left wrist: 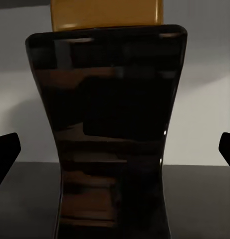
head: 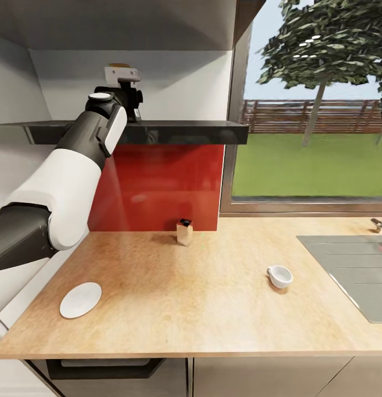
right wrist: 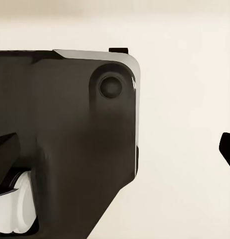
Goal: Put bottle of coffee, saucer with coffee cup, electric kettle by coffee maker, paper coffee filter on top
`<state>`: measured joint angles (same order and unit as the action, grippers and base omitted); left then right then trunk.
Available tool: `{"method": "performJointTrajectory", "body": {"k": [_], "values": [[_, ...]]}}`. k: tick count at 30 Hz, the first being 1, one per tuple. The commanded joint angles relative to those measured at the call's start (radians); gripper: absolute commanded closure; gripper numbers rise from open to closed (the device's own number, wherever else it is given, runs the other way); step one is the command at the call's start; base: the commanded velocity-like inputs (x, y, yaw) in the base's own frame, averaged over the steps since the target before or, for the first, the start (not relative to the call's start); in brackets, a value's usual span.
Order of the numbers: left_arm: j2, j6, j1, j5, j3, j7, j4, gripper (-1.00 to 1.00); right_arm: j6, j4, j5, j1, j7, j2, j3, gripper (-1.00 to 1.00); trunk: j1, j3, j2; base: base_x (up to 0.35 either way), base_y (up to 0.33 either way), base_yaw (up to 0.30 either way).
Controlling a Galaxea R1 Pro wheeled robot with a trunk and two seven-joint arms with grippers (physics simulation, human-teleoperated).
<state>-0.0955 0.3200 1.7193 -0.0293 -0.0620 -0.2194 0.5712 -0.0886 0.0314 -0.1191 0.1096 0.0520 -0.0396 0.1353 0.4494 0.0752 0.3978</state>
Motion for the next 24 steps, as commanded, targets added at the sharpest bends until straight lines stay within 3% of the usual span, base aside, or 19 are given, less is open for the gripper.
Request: {"method": "performJointTrajectory", "body": {"k": [1,24], "values": [[0.000,0.006,0.001,-0.003,-0.004,-0.005,0.001,-1.00,-0.003,-0.001,-0.011,0.001,0.003,0.000,0.009,-1.00,0.001,0.002,0.002,0.022,0.000,0.000],[0.000,0.004,-0.027,-0.004,0.002,-0.005,0.002,-1.00,-0.003,-0.001,-0.010,0.001,0.003,0.000,0.009,-1.00,0.001,0.002,0.002,0.072,0.000,0.000]]}}
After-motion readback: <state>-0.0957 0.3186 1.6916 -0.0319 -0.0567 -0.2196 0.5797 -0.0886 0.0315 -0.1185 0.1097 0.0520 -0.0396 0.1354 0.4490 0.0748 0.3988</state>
